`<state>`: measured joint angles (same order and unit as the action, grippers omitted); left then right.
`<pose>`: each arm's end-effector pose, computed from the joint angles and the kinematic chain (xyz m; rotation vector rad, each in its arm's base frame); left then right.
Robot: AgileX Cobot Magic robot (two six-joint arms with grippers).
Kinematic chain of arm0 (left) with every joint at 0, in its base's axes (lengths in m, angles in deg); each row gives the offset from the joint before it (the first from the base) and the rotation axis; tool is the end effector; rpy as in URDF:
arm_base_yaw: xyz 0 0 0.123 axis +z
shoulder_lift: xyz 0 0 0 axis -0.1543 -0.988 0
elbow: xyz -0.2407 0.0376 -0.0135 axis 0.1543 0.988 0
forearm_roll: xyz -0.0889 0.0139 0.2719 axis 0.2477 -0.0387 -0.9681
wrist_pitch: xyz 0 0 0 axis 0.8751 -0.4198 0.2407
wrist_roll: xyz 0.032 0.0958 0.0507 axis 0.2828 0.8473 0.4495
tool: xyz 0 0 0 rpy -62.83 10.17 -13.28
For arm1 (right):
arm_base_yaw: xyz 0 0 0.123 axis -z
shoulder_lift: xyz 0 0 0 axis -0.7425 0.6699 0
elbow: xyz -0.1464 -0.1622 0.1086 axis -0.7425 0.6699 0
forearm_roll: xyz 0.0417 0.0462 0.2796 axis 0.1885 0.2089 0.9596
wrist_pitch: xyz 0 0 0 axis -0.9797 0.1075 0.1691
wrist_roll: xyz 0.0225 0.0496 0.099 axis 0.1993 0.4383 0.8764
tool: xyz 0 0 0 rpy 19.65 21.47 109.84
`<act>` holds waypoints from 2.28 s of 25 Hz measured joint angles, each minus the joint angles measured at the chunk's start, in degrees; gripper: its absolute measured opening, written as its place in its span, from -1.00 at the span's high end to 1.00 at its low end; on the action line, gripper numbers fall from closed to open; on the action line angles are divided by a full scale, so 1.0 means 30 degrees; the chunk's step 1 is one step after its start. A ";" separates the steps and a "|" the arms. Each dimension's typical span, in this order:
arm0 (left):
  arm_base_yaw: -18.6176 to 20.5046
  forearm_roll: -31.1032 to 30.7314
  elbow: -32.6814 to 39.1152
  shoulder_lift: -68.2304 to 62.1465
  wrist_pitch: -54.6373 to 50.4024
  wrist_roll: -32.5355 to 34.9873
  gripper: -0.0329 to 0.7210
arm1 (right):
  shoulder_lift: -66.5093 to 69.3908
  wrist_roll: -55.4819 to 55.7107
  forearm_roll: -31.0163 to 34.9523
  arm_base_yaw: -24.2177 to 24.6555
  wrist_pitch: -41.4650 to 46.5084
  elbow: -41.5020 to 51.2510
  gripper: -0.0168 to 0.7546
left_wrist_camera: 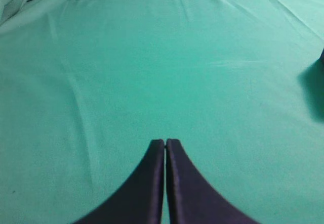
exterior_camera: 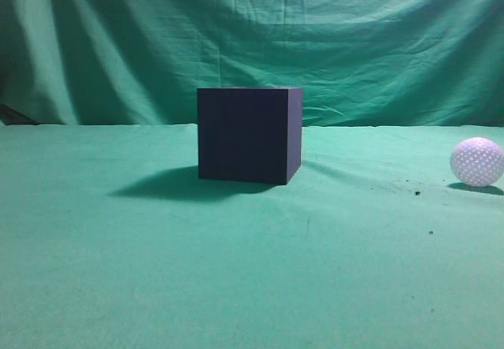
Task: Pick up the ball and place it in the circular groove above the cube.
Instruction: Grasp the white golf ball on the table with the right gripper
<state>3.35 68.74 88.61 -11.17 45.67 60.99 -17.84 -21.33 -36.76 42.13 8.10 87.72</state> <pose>0.1498 -0.0109 0.1681 0.1112 1.8478 -0.0053 0.1491 0.0154 0.1615 -0.1164 1.8880 0.0559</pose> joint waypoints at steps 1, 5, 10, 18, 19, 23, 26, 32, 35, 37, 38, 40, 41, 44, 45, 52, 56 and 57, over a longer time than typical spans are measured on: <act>0.0000 0.0000 0.0000 0.0000 0.0000 0.0000 0.91 | 0.0000 0.0000 0.0000 0.0000 0.0000 0.0000 0.83; 0.0000 0.0000 0.0000 0.0000 0.0000 0.0000 0.91 | 0.0000 0.0000 0.0000 0.0000 0.0000 0.0000 0.83; 0.0000 0.0000 0.0000 0.0000 0.0000 0.0000 0.91 | 0.0000 0.0000 0.0000 0.0000 0.0000 0.0000 0.83; 0.0000 0.0000 0.0000 0.0000 0.0000 0.0000 0.91 | 0.0000 0.0000 0.0000 0.0000 0.0000 0.0000 0.83; 0.0000 0.0000 0.0000 0.0000 0.0000 0.0000 0.91 | 0.0000 0.0000 0.0000 0.0000 0.0000 0.0000 0.83; 0.0000 0.0000 0.0000 0.0000 0.0000 0.0000 0.91 | 0.0000 -0.0195 -0.0200 0.0000 -0.0586 0.0000 0.83; 0.0000 0.0000 0.0000 0.0000 0.0000 0.0000 0.91 | 0.0000 -0.0189 0.0303 0.0000 -0.3180 0.0000 0.83; 0.0000 0.0000 0.0000 0.0000 0.0000 0.0000 0.91 | 0.0000 -0.0189 0.0731 0.0000 -0.9600 0.0000 0.83; 0.0000 0.0000 0.0000 0.0000 0.0000 0.0000 0.91 | 0.0000 -0.0104 0.0807 0.0000 -0.9696 -0.0579 0.83; 0.0000 0.0000 0.0000 0.0000 0.0000 0.0000 0.91 | 0.0099 -0.0026 0.0804 0.0000 -0.8204 -0.2202 0.83; 0.0000 0.0000 0.0000 0.0000 0.0000 0.0000 0.91 | 0.0400 -0.0029 0.0804 0.0000 -0.7102 -0.3043 0.83; 0.0000 0.0000 0.0000 0.0000 0.0000 0.0000 0.91 | 0.1698 0.0116 0.1141 0.0000 -0.4621 -0.5090 0.83; 0.0000 0.0000 0.0000 0.0000 0.0000 0.0000 0.91 | 0.2501 0.0399 0.1554 0.0000 -0.3274 -0.5976 0.83; 0.0000 0.0000 0.0000 0.0000 0.0000 0.0000 0.91 | 0.4623 0.1022 0.3211 0.0000 -0.1273 -0.7507 0.83; 0.0000 0.0000 0.0000 0.0000 0.0000 0.0000 0.91 | 0.5147 0.1102 0.3460 0.0000 -0.1182 -0.7623 0.83; 0.0000 0.0000 0.0000 0.0000 0.0000 0.0000 0.91 | 0.8588 -0.0368 0.3765 0.0000 0.0131 -0.8343 0.83; 0.0000 0.0000 0.0000 0.0000 0.0000 0.0000 0.91 | 1.1880 -0.2715 0.3765 0.0028 0.3324 -1.0240 0.83; 0.0000 0.0000 0.0000 0.0000 0.0000 0.0000 0.91 | 1.3022 -0.3135 0.3765 -0.0031 0.4056 -1.0701 0.83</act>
<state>3.35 68.74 88.61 -11.17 45.67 60.99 21.23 -30.74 -25.46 42.04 20.27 55.61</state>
